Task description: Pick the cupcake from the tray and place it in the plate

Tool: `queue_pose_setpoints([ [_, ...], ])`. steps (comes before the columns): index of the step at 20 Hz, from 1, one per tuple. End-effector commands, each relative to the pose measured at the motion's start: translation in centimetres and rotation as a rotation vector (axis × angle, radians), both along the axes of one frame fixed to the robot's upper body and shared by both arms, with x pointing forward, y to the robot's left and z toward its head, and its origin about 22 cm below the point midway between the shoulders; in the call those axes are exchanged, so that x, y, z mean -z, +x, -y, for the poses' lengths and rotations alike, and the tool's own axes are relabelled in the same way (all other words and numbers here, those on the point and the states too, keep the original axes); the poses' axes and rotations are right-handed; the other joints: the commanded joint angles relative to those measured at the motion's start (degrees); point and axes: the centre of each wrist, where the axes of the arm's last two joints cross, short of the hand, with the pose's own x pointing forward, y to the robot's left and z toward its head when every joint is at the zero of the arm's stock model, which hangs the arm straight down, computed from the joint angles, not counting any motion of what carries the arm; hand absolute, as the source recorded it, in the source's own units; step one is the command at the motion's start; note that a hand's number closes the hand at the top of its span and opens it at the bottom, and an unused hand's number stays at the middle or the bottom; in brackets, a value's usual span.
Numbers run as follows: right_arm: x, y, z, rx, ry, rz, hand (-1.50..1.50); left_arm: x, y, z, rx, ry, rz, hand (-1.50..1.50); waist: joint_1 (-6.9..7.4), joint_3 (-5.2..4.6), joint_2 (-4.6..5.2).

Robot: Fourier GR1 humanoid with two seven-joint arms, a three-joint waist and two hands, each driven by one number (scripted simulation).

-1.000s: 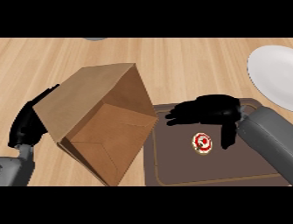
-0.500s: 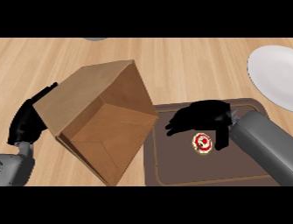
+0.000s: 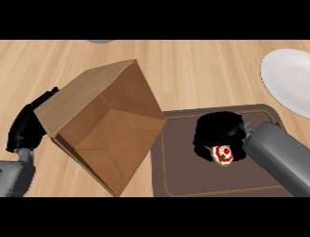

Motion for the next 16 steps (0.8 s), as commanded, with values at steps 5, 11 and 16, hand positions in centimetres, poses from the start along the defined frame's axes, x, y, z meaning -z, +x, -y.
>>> queue_pose_setpoints([
  [5,-0.1,1.2,2.3,0.261,0.172,-0.017,1.5,0.9,0.0,2.6,0.009,-0.022,-0.059,0.0,-0.58,0.19,0.67],
  [11,0.3,3.9,7.9,1.143,0.156,0.105,1.5,0.6,-0.9,-0.4,-0.037,-0.007,-0.054,0.0,-2.8,0.08,0.52],
  [16,-5.8,6.8,6.0,1.524,0.429,0.424,1.5,0.7,-1.0,-0.1,-0.012,0.007,-0.045,0.0,-0.97,0.06,0.11],
])
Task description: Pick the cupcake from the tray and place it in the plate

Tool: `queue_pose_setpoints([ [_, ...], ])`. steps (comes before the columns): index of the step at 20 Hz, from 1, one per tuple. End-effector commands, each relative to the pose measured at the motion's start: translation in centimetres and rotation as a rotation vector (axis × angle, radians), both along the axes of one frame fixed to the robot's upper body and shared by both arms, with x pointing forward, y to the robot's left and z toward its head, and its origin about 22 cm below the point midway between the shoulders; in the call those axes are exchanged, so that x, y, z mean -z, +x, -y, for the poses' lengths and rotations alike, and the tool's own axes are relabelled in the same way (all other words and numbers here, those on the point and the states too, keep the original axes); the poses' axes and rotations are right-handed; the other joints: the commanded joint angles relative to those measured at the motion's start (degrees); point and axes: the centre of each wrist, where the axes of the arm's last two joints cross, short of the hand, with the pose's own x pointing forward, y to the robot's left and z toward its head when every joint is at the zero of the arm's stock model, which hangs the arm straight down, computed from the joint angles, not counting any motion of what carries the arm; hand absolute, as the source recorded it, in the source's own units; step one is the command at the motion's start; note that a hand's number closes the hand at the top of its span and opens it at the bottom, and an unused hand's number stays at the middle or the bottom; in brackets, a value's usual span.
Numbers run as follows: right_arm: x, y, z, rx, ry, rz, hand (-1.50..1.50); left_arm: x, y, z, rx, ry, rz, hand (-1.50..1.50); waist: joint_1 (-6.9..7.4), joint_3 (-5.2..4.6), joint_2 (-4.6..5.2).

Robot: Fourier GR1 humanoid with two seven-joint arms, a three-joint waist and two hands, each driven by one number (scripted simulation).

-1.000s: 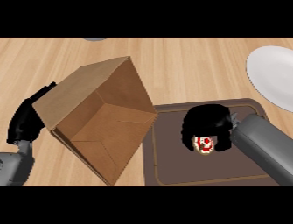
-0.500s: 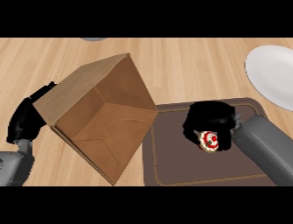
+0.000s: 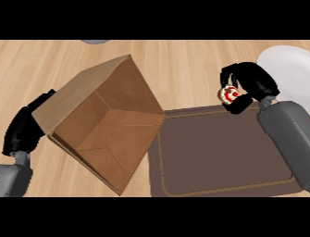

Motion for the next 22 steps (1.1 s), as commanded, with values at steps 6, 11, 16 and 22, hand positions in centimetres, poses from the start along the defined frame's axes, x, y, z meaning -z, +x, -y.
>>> queue_pose_setpoints([
  [6,-5.0,2.5,-1.9,0.643,0.068,0.478,1.5,0.4,0.0,0.8,0.038,0.01,-0.024,0.0,1.5,-0.17,0.21],
  [11,-6.5,2.8,-0.6,0.799,0.149,0.468,1.5,1.7,0.5,0.3,0.039,0.005,-0.031,0.0,0.82,-0.12,0.27],
  [16,-6.0,3.4,5.3,0.916,0.186,0.483,1.5,0.9,-0.3,2.3,0.058,-0.007,-0.018,0.0,1.93,-0.04,0.45],
  [22,-3.8,2.2,10.7,1.0,0.154,0.448,1.5,1.6,0.4,0.9,0.05,-0.006,-0.019,0.0,1.76,-0.06,0.55],
])
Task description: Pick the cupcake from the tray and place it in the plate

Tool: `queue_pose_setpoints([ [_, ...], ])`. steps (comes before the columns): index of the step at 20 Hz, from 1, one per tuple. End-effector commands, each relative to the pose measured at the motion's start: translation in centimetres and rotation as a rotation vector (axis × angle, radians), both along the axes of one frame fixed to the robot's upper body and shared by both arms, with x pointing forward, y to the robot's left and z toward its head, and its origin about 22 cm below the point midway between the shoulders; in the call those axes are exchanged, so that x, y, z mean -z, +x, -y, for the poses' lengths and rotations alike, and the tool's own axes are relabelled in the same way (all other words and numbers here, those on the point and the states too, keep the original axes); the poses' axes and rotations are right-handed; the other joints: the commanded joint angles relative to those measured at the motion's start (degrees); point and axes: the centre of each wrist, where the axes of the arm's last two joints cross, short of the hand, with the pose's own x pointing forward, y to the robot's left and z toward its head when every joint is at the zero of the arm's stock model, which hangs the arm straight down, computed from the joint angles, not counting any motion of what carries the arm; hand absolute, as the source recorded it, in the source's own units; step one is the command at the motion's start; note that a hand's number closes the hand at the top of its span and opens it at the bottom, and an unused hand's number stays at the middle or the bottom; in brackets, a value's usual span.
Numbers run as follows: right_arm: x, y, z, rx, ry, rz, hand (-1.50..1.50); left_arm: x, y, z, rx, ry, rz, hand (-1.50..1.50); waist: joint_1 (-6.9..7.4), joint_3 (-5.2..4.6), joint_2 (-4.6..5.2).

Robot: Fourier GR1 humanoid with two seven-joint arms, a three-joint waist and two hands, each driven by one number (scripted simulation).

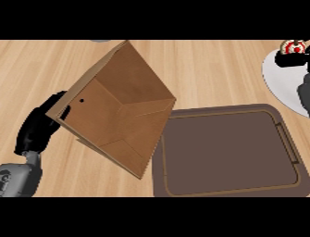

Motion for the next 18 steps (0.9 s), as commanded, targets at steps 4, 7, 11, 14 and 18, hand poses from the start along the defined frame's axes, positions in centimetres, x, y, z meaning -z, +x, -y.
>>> queue_pose_setpoints([
  [4,1.7,-1.1,6.8,0.072,-0.002,-0.054,1.5,0.3,-0.7,-0.2,0.025,0.004,-0.006,0.0,0.83,-0.02,0.31],
  [7,2.8,-2.6,9.5,0.065,0.013,-0.159,1.5,-0.4,0.2,0.0,0.008,0.005,0.005,0.0,0.47,0.0,0.29],
  [11,3.7,-3.5,11.3,0.028,0.207,-0.183,1.5,-1.0,0.7,0.6,0.029,0.014,0.012,0.0,1.01,0.14,0.71],
  [14,5.7,-4.5,12.2,-0.029,0.228,-0.27,-1.5,-1.0,0.5,1.0,0.036,-0.001,-0.001,0.0,1.41,0.12,0.7],
  [18,5.1,-5.0,13.4,-0.102,0.193,-0.167,-1.5,0.2,0.7,1.1,0.034,-0.011,0.013,0.0,1.15,0.09,0.71],
])
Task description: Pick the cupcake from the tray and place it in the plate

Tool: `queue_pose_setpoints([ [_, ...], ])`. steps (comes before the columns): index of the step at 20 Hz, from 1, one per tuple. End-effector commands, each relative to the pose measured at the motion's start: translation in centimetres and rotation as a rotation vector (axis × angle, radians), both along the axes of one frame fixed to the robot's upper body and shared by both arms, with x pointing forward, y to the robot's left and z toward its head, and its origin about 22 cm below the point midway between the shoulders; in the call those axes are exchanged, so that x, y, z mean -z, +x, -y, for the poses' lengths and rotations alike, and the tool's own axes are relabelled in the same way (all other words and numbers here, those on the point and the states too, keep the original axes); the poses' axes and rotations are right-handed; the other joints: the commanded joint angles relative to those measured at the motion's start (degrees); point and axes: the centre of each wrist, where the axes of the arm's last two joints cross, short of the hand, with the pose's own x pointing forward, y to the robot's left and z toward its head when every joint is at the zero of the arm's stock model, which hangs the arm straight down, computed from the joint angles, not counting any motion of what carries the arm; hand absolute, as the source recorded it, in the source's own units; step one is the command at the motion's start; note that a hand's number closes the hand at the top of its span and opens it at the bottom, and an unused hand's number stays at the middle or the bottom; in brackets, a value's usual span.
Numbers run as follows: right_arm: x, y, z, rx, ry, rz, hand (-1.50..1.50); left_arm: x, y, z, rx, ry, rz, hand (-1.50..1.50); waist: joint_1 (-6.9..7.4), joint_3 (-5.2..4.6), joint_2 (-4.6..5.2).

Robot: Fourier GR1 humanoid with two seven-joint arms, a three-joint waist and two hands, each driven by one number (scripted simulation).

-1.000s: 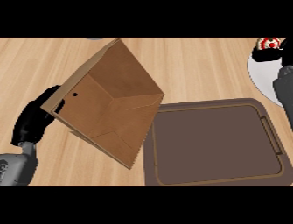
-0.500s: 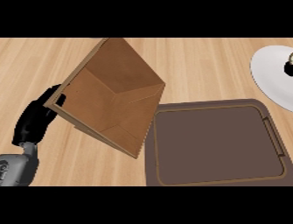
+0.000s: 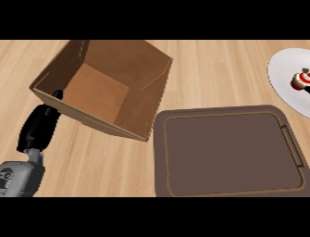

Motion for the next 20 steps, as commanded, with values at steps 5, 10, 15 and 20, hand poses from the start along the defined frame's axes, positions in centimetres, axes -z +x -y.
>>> queue_pose_setpoints([
  [5,-2.0,0.8,-0.3,-0.129,-0.043,0.332,-1.5,1.4,-0.7,0.5,-0.009,-0.021,-0.024,0.0,-0.5,-0.02,-0.28],
  [10,-4.5,1.7,-0.8,-0.276,0.124,0.522,-1.5,-0.2,0.2,-0.4,-0.043,-0.007,-0.018,0.0,-1.84,-0.14,-0.93],
  [15,-5.4,1.4,0.4,-0.18,0.418,0.522,-1.5,2.0,-1.6,-0.8,-0.041,0.006,-0.019,0.0,-1.63,-0.18,-0.88],
  [20,-3.1,-0.8,2.4,-0.25,0.574,0.491,-1.5,0.0,0.0,-1.0,-0.046,0.0,-0.006,0.0,-2.13,-0.16,-0.86],
])
